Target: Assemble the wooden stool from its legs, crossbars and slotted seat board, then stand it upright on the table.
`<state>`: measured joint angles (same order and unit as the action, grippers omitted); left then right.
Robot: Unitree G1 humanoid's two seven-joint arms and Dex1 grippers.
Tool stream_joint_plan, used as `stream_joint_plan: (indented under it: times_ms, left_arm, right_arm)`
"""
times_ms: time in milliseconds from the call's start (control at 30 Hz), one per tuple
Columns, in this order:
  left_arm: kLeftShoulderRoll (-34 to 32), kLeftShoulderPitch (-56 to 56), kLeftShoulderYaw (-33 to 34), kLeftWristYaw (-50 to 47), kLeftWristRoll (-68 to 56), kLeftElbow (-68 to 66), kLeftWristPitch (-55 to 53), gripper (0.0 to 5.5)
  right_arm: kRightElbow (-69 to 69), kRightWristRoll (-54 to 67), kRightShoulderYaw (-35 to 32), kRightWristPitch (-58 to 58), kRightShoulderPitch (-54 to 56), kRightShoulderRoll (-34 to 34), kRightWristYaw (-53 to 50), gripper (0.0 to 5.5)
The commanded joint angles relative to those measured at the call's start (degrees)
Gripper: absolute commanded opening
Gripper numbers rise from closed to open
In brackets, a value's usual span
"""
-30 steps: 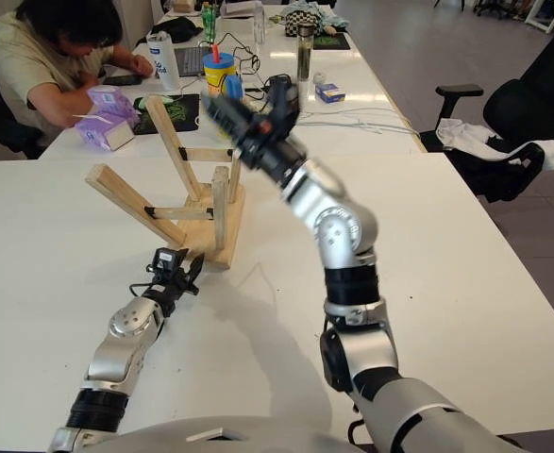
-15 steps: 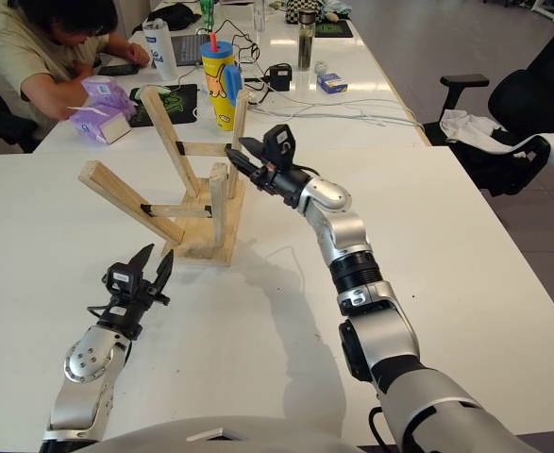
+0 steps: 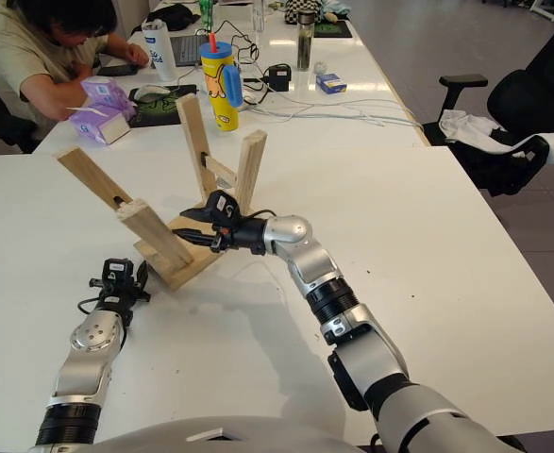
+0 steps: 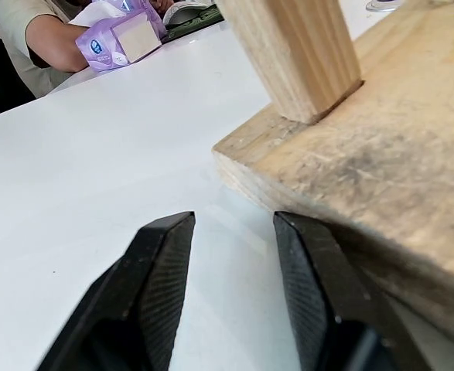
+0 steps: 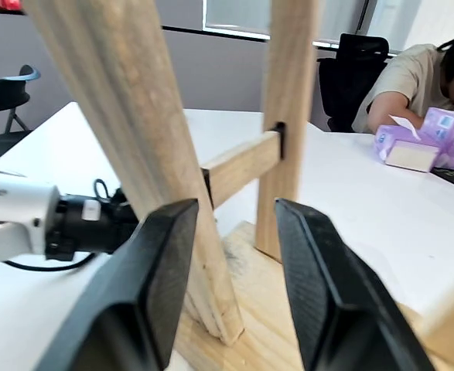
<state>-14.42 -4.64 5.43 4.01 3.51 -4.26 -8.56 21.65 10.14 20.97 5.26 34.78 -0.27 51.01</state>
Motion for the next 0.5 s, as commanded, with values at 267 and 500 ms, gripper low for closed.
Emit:
stream_joint_plan:
  times_ms: [267, 500]
  left_arm:
    - [1.9, 2.4, -3.7, 1.8, 0.3, -2.4, -1.4, 1.92]
    - [2.9, -8.6, 1.6, -2.4, -0.5, 9.9, 0.4, 1.92]
  right_arm:
    - [-17.1, -0.1, 3.5, 13.4, -10.9, 0.7, -6.8, 1.85]
    - [-44.1, 7.6, -4.9, 30.8, -29.2, -9.7, -11.8, 1.85]
